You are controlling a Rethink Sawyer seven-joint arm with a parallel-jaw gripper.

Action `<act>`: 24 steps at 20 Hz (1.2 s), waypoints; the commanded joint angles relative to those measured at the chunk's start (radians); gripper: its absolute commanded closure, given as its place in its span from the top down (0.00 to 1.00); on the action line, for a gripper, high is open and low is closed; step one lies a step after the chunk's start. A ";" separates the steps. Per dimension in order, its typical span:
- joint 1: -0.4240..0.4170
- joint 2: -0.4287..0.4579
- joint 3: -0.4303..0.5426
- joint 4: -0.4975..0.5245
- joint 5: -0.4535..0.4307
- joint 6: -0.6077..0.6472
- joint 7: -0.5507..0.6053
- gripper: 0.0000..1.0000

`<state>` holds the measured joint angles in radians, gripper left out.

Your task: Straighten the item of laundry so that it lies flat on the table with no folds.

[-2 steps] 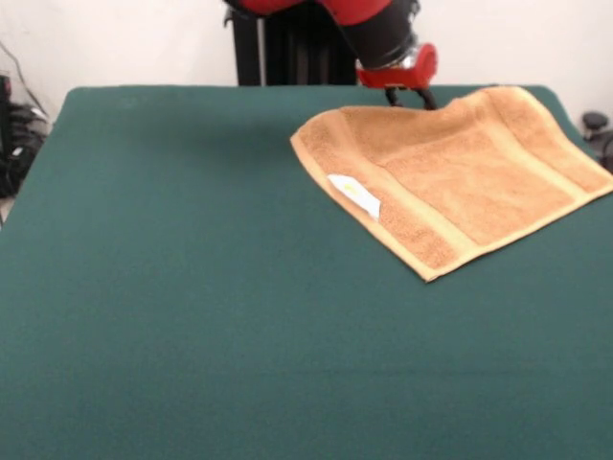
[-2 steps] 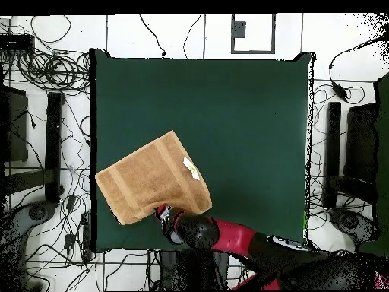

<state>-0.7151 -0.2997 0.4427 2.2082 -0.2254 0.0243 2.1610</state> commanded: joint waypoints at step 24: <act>-0.033 0.087 0.186 0.036 0.032 -0.151 0.194 1.00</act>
<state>-0.7430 -0.2827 0.5079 2.2404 -0.2253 -0.0023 2.1610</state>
